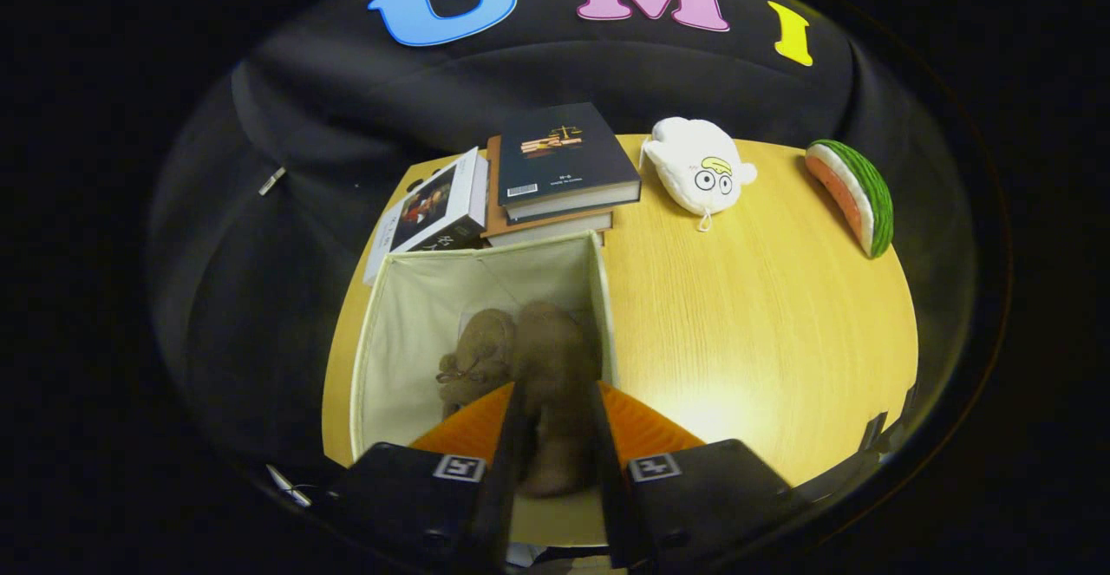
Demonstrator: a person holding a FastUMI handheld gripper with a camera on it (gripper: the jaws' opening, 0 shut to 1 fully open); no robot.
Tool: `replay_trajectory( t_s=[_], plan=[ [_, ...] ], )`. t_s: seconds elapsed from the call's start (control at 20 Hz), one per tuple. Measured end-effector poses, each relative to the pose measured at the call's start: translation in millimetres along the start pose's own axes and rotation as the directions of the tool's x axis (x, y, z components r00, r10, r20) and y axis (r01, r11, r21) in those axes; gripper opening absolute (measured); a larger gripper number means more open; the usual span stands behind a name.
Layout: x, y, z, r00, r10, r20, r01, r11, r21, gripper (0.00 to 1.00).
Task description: Open the storage box then place both shoes into the box .Put the left shoe in first, then the right shoe, with the right side of both shoes facing outward in a uniform manner.
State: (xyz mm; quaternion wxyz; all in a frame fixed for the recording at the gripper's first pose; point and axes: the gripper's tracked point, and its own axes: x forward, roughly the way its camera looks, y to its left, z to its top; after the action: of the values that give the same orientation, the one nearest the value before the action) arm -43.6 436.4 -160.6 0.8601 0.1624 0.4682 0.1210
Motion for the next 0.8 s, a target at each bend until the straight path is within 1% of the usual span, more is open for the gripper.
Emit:
replay_trajectory(
  t_s=[0.15,0.2,0.3,0.45,0.65,0.8],
  plan=[
    [-3.6,5.0,9.1,0.999,0.031,0.028,-0.031,1.0,-0.006,0.92],
    [-4.7,5.4,12.3,0.998,0.038,0.041,-0.038,0.999,-0.01,0.97],
    [-8.9,3.8,19.0,0.996,0.05,0.069,-0.049,0.999,-0.018,0.99],
    [-14.1,-6.4,32.2,0.992,0.059,0.114,-0.057,0.998,-0.025,0.99],
    [-28.7,-33.2,57.0,0.977,0.045,0.208,-0.039,0.999,-0.032,0.99],
    [-43.6,-61.2,76.7,0.96,0.022,0.281,-0.008,0.999,-0.051,0.99]
  ],
)
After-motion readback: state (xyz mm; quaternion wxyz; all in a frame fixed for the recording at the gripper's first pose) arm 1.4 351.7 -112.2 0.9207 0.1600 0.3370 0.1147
